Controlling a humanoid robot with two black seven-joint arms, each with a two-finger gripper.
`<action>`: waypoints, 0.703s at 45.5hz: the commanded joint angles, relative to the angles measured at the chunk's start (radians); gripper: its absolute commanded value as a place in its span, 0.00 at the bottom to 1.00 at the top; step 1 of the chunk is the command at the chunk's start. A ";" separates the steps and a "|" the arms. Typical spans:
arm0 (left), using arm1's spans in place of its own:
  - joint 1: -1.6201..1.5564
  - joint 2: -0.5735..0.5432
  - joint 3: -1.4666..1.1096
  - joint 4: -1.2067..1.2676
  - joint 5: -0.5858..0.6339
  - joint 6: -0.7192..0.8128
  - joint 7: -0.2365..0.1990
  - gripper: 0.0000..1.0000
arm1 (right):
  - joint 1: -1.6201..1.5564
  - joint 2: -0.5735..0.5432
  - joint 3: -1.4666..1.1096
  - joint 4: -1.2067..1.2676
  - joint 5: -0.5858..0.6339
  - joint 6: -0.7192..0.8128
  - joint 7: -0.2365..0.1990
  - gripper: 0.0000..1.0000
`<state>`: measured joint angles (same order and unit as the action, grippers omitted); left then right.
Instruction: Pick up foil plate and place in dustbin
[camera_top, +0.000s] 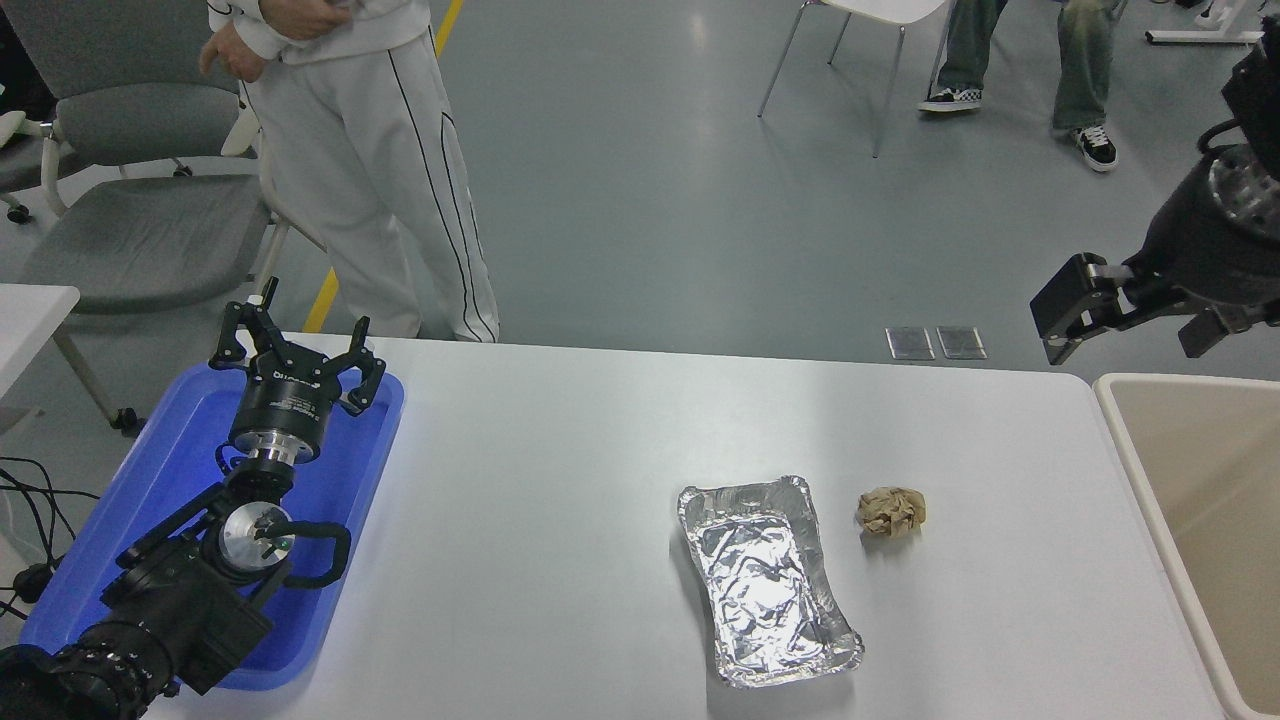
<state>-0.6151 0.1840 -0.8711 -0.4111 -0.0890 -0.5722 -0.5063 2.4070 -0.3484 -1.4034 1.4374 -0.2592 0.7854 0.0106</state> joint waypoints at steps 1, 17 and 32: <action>0.000 0.000 0.001 0.000 0.000 0.000 -0.001 1.00 | -0.003 0.000 0.003 0.000 0.000 0.000 0.000 1.00; 0.000 0.000 0.001 0.000 0.000 0.000 0.000 1.00 | 0.003 -0.007 0.030 0.000 0.001 0.000 0.000 1.00; 0.000 0.000 0.000 -0.001 0.000 0.000 0.000 1.00 | -0.006 -0.014 0.032 0.000 0.000 0.000 0.000 1.00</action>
<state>-0.6151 0.1841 -0.8698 -0.4112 -0.0888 -0.5722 -0.5063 2.4030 -0.3552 -1.3758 1.4373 -0.2592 0.7854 0.0104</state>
